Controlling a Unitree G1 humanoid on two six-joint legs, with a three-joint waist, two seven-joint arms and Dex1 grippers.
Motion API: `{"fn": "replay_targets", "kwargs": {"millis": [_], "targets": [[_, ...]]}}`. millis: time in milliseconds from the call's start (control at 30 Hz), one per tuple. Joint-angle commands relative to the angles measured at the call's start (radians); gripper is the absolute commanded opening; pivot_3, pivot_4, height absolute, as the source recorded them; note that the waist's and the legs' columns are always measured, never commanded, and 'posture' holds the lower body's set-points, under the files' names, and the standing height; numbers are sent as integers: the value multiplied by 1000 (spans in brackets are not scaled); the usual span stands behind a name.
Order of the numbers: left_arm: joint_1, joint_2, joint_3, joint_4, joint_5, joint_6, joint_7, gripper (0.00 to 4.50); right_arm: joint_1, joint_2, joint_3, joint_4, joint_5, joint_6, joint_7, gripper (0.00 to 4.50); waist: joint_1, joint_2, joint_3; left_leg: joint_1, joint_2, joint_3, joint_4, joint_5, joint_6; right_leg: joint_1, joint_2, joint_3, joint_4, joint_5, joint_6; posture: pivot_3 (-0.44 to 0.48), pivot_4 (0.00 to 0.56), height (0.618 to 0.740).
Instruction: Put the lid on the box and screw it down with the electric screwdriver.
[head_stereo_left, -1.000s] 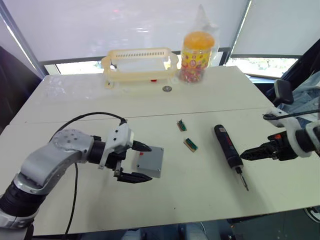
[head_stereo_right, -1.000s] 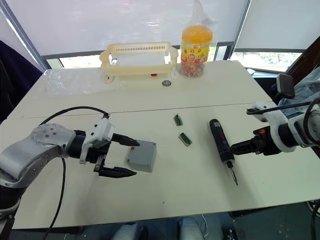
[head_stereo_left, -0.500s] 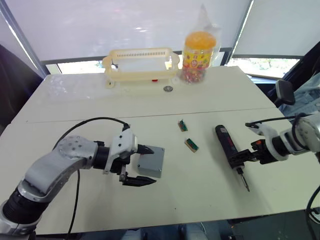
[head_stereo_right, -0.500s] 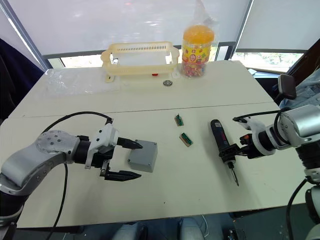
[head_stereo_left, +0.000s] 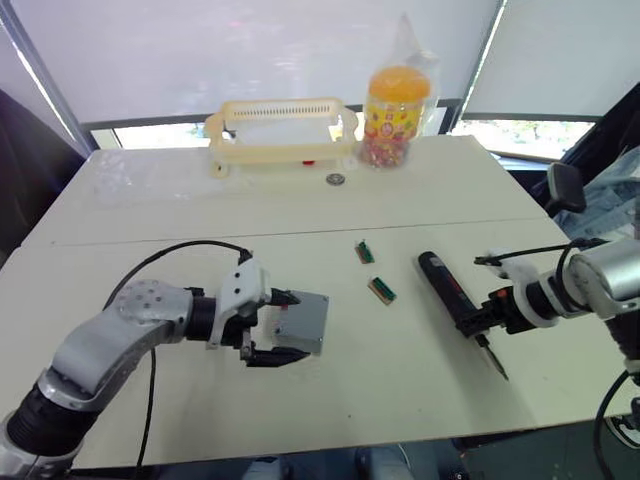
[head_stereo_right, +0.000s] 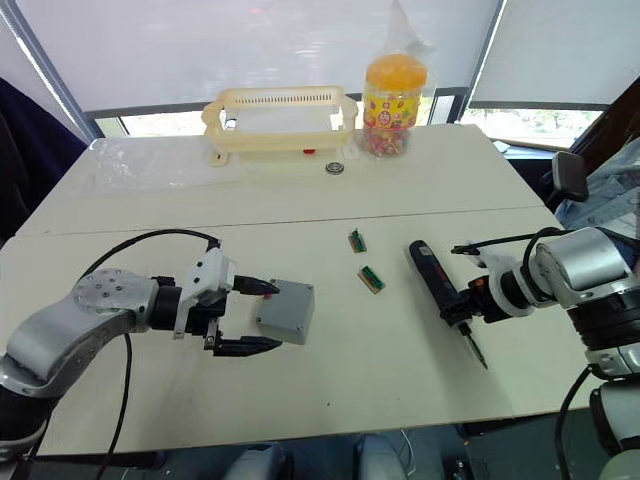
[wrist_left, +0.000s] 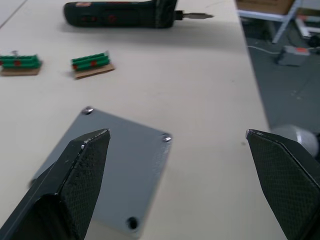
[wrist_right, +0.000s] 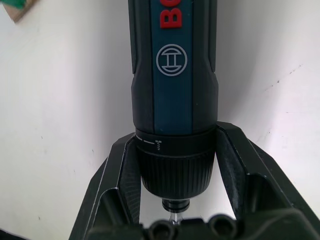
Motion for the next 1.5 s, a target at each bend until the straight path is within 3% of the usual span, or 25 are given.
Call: {"fn": "replay_targets", "kwargs": {"millis": [33,100,233,333,367,467,567,700,867,1167,1500], "targets": [[-53,-13,30,104,40,-47,-2,4500,-121,43,-188,25,-14,-163,-21,1732,-3,3,2,0,0,1,0,0,0,0,0,0,0,0,0,0,150,740],[-81,-29,49,152,25,-39,-2,4500,-156,62,-284,11,24,-188,-11,1732,-1,11,7,-1,-1,2,0,0,0,-3,0,2,1,1,0,0,150,740],[-111,-41,64,189,-1,-34,-33,4500,-80,184,-543,-212,159,-296,-14,1732,6,10,6,-4,0,-2,-3,0,0,-6,3,-1,4,0,0,0,150,740],[-113,-39,80,199,-20,-24,-56,3688,23,348,-630,-416,193,-456,-81,1732,7,8,5,-10,2,-4,-4,-1,2,-10,5,-3,2,0,0,0,150,740],[-114,-38,83,198,-26,-20,-62,3178,48,418,-636,-469,188,-516,-127,1732,5,8,5,-13,3,-4,-2,-2,2,-12,6,-3,2,0,0,0,150,740],[-120,-60,82,193,-37,-18,-59,1718,146,608,-535,-602,135,-672,-219,1732,4,9,5,-17,1,-3,-1,2,-3,-20,-1,0,6,1,1,0,150,740],[-118,-69,46,204,9,-40,-48,361,230,779,-441,-610,58,-853,-278,1732,2,9,5,-17,-1,-3,2,3,-5,-19,-2,1,9,3,3,0,150,740],[-94,-48,37,173,23,-39,-68,361,338,892,-290,-637,-50,-1008,-315,1732,3,9,5,-14,-2,-3,2,5,-8,-19,-1,0,14,3,2,0,150,740],[-61,-59,-4,173,81,-84,-71,361,398,927,-179,-621,-128,-1117,-318,1732,-1,9,5,-14,-2,-3,1,5,-9,-20,-1,0,15,3,2,0,150,740],[-49,-111,-81,262,198,-196,-68,361,428,906,-132,-598,-157,-1159,-308,1732,0,9,5,-14,-4,-3,1,5,-9,-19,0,0,15,3,2,0,150,740],[-40,-137,-89,282,206,-213,-79,361,456,894,-107,-556,-200,-1213,-297,1732,1,9,5,-13,-3,-3,1,5,-9,-18,0,0,15,3,2,0,150,740]]}}
